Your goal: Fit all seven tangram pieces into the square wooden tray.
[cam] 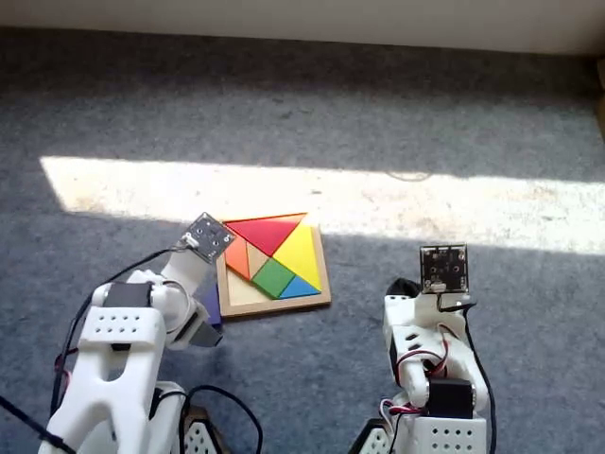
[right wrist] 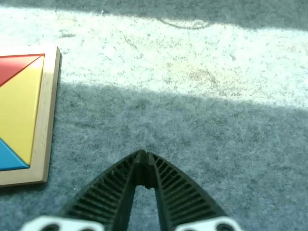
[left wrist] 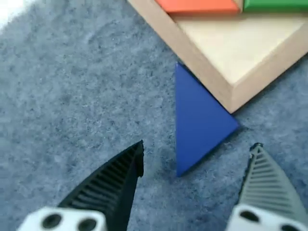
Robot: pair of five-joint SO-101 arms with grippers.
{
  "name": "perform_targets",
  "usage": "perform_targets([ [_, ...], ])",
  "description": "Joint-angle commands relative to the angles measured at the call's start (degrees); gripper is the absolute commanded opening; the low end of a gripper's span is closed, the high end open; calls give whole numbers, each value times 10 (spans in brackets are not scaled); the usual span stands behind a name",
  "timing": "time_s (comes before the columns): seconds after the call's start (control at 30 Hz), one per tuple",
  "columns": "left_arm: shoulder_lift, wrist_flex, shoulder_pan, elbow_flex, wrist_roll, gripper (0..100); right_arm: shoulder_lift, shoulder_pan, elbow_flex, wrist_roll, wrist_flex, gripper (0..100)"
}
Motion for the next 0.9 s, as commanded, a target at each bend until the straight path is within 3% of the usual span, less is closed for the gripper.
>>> perform_targets([
  [0.0, -11, -17, 68, 2, 48, 329, -6, 7, 87, 5, -12, 9],
  [0.13, -11, -19, 102, 0, 89, 329, -6, 7, 87, 5, -12, 9],
  [0.37, -10, -39, 54, 4, 89, 329, -6, 7, 87, 5, -12, 9],
  [0.7, -8, -45, 68, 4, 89, 299, -6, 7, 87, 5, -12, 9],
  [0.87, 85, -43, 67, -48, 91, 298, -6, 7, 87, 5, -12, 9],
])
